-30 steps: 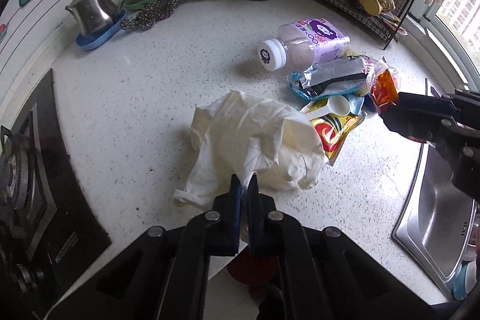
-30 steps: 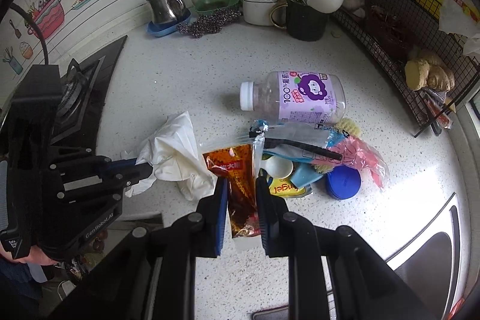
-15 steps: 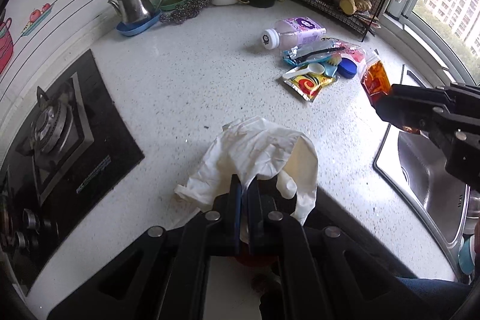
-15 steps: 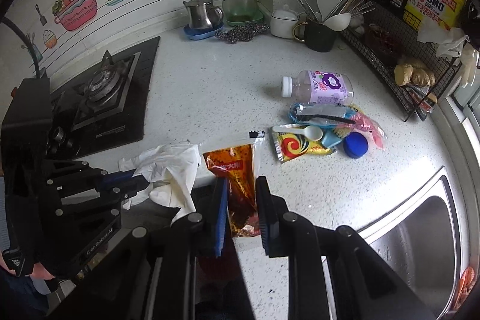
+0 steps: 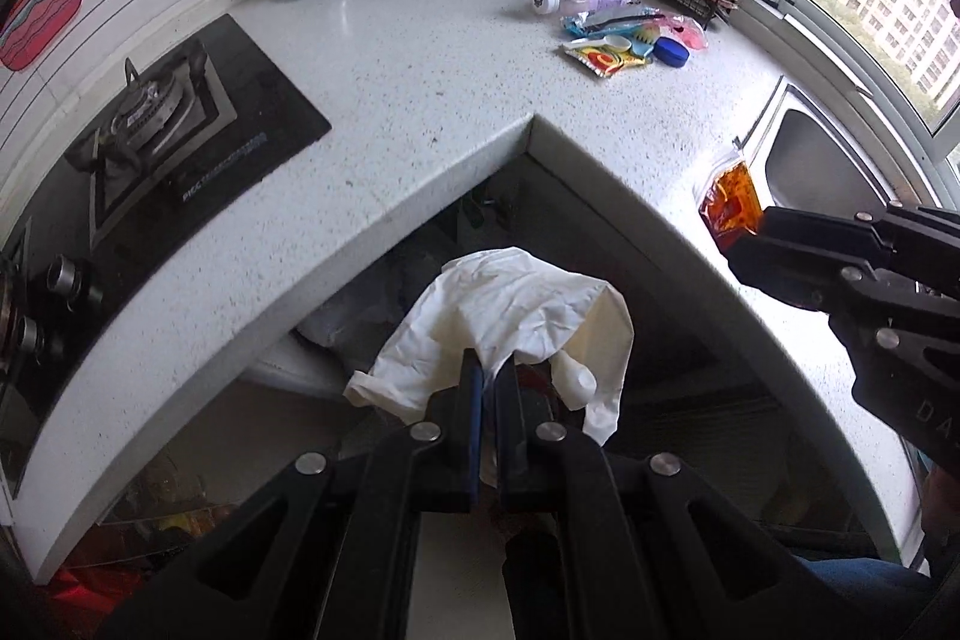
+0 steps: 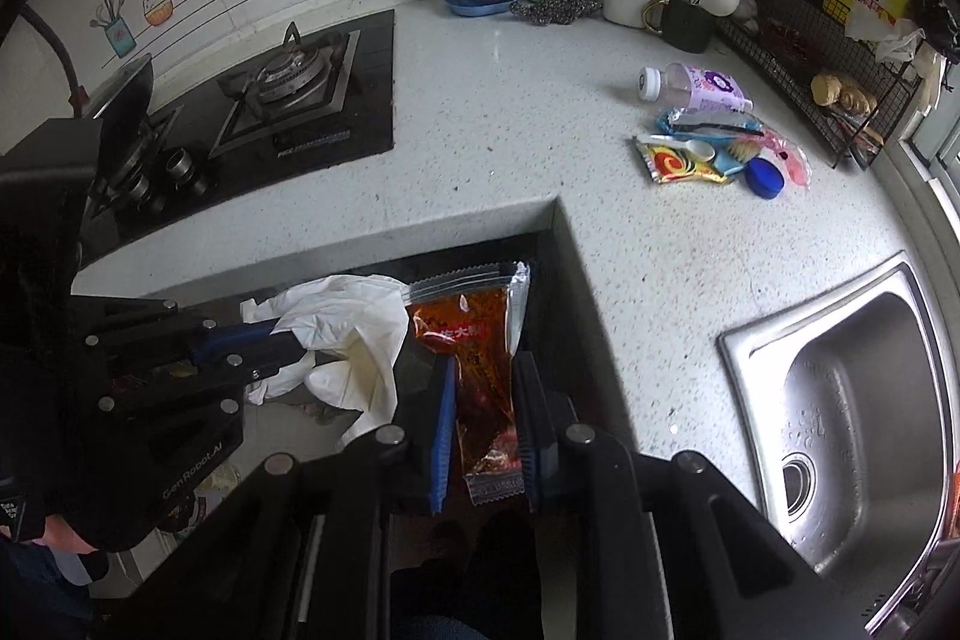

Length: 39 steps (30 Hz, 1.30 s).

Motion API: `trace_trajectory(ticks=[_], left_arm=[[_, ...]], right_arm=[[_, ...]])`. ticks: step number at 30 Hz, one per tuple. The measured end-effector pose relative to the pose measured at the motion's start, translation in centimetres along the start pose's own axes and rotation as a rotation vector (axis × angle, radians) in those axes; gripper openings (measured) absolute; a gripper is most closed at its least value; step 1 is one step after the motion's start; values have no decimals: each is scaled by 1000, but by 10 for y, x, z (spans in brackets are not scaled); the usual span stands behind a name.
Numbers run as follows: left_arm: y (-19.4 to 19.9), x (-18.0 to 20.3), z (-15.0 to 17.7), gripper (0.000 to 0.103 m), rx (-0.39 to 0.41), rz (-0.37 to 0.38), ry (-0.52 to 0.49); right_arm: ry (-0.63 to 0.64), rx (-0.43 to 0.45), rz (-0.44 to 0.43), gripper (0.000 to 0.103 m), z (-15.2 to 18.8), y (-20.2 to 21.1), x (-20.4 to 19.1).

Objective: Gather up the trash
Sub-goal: 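Carry the glove and sauce packet down to the red bucket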

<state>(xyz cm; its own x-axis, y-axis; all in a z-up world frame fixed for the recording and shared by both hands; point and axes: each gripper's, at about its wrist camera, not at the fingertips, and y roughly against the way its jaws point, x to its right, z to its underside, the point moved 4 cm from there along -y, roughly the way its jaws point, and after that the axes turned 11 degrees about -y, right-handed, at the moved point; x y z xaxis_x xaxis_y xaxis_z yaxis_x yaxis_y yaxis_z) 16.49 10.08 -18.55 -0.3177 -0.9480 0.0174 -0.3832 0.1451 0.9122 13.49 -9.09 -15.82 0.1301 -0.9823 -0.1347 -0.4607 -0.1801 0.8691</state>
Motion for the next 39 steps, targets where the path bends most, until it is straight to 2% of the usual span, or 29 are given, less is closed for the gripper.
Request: trace_trajectory(ticks=[8, 12, 15, 19, 21, 31, 39], left_arm=[[-31, 1, 51, 3, -82, 27, 40], [-58, 1, 69, 3, -117, 49, 56], [-81, -1, 79, 3, -137, 37, 62], [-125, -4, 90, 3, -158, 64, 82], [-149, -4, 96, 3, -171, 73, 82], [-266, 9, 127, 3, -239, 117, 44], [-333, 19, 143, 3, -293, 142, 42]], right_arm=[[3, -67, 16, 18, 40, -28, -12], [1, -107, 26, 18, 56, -55, -11], [-16, -139, 16, 18, 69, -78, -7], [-5, -147, 46, 18, 85, -112, 1], [-24, -162, 33, 18, 93, -132, 7], [-79, -203, 66, 18, 118, -232, 38], [-78, -228, 76, 18, 128, -279, 58]])
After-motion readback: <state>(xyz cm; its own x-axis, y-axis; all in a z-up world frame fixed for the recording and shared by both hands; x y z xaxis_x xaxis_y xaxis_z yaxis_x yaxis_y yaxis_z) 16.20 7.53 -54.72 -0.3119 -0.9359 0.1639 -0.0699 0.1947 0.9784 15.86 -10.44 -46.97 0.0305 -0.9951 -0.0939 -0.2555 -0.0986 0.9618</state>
